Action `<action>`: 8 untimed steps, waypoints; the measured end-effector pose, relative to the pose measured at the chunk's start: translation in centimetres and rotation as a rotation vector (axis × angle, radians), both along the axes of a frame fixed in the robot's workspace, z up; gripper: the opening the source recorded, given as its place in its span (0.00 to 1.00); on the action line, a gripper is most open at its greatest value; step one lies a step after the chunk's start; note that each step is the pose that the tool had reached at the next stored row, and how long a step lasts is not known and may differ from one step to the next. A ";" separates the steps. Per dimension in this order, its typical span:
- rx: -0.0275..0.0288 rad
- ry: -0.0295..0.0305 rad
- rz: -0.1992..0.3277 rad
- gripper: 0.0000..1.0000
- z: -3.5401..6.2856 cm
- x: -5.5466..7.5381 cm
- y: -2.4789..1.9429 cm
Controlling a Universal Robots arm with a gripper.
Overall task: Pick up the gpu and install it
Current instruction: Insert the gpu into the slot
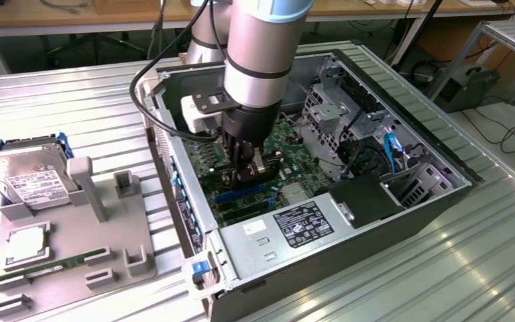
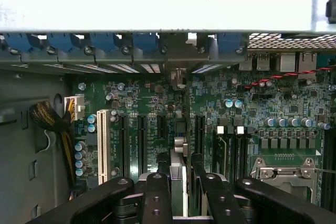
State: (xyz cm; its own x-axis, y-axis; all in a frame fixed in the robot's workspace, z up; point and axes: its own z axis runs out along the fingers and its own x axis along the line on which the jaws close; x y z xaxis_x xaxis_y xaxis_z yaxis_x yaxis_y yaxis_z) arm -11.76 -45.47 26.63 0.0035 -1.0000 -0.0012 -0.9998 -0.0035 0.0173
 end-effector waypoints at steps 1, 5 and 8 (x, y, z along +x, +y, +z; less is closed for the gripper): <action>0.0000 0.0000 0.000 0.27 0.00 0.0 0.00; 0.0000 0.0000 0.000 0.27 0.00 0.0 0.00; 0.0000 0.0000 0.000 0.27 0.00 0.0 0.00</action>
State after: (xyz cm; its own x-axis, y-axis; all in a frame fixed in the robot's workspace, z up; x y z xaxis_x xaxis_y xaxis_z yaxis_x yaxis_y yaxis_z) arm -11.76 -45.47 26.63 0.0035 -1.0000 -0.0012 -0.9998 -0.0035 0.0173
